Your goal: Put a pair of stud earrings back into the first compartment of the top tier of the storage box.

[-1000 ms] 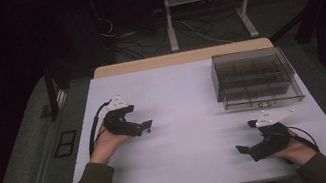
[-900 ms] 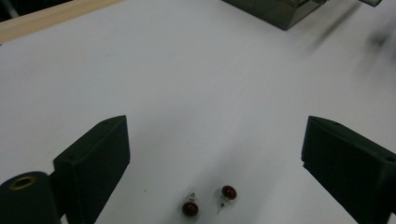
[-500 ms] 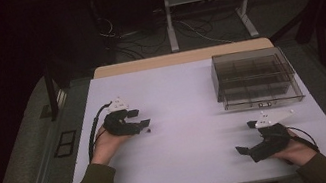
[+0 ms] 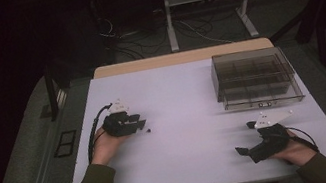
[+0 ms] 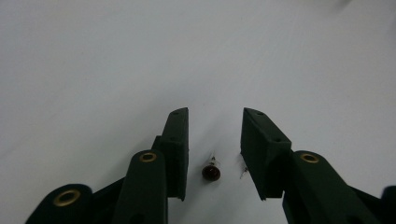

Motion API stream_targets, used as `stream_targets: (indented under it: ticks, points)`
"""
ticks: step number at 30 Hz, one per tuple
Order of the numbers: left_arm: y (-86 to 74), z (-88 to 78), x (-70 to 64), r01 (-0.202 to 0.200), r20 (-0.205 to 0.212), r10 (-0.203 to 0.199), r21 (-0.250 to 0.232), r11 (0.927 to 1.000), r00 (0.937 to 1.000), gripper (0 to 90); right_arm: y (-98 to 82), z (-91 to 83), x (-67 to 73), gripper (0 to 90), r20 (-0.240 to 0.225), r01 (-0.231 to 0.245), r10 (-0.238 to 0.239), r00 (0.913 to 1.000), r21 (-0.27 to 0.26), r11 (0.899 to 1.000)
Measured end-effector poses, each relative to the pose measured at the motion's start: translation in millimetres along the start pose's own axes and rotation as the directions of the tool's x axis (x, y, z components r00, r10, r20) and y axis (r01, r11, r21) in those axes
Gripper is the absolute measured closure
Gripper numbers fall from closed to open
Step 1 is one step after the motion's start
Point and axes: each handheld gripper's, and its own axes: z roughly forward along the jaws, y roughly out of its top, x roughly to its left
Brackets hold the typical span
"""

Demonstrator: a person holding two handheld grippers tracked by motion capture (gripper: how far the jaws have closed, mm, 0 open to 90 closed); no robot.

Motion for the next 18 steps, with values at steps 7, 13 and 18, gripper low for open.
stream_targets:
  ticks: [7,13,18]
  points:
    - [-4.1,3.0,2.0,0.004,0.007,-0.004,0.028,0.9996,1.0000,67.2,-0.1,0.2,-0.1,0.4,0.001,0.004,-0.004,1.0000,0.003,1.000]
    - [-5.8,5.8,2.1,-0.002,0.021,0.001,0.047,0.9989,0.9998,69.6,-0.4,0.7,0.2,0.4,0.002,0.010,-0.010,0.9999,0.008,1.000]
    - [-6.9,8.9,1.5,-0.010,0.024,0.008,0.062,0.9980,0.9997,71.7,-0.4,0.8,0.3,0.4,0.002,0.010,-0.010,0.9999,0.010,1.000]
